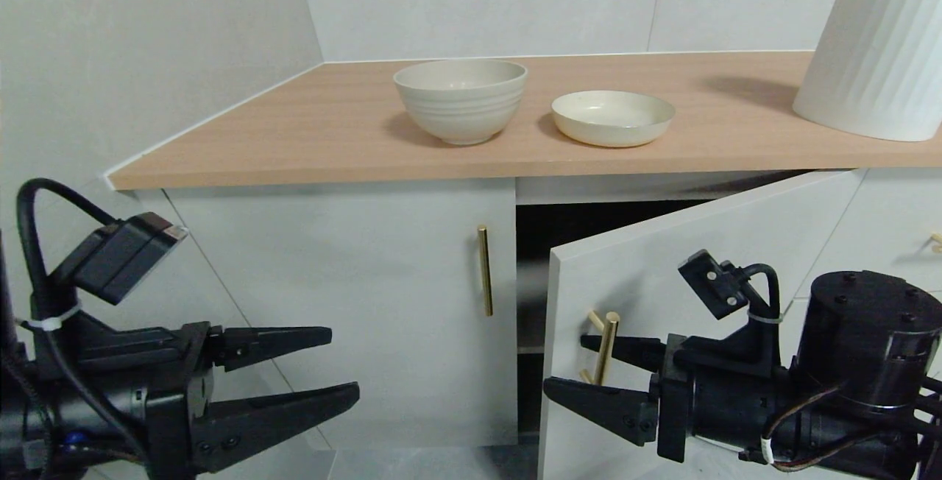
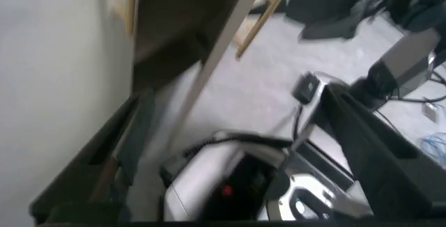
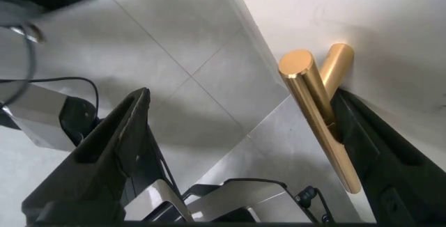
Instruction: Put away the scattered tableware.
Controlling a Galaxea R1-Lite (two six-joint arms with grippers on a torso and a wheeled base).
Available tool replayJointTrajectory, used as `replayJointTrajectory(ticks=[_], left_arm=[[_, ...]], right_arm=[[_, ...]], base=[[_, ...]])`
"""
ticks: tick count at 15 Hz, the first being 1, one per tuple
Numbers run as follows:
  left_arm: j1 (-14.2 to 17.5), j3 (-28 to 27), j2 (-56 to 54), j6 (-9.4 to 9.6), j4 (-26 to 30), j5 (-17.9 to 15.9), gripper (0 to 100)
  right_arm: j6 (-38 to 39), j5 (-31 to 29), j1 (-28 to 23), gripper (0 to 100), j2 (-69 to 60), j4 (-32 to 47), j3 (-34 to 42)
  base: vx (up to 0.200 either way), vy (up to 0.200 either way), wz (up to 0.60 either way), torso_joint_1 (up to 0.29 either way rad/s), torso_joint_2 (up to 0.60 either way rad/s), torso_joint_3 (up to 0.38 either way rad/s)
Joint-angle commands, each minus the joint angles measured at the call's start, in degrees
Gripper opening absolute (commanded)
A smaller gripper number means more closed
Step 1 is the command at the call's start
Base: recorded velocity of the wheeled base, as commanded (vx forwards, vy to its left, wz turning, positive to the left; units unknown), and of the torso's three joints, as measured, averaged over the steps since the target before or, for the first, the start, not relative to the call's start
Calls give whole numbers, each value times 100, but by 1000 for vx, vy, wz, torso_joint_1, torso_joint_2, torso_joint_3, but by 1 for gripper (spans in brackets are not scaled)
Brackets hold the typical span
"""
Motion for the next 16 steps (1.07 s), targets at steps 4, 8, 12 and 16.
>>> replayJointTrajectory(ticks=[4,8,12,16], left_arm=[[-371,-10,405,1,-28,13,0],[-872,-616,1029,-852,-46,127,0],[-1223,-933,2233,-878,-1276,136,0],[-1434,-696,3499,-826,-3122,180,0]], right_arm=[[7,-5,-8,100,109,39,12],[16,-5,-17,100,144,22,-14],[16,-14,-17,100,144,22,12],[7,-23,-17,100,109,22,21]], base=[[0,0,0,0,0,0],[0,0,0,0,0,0],[0,0,0,0,0,0],[0,0,0,0,0,0]])
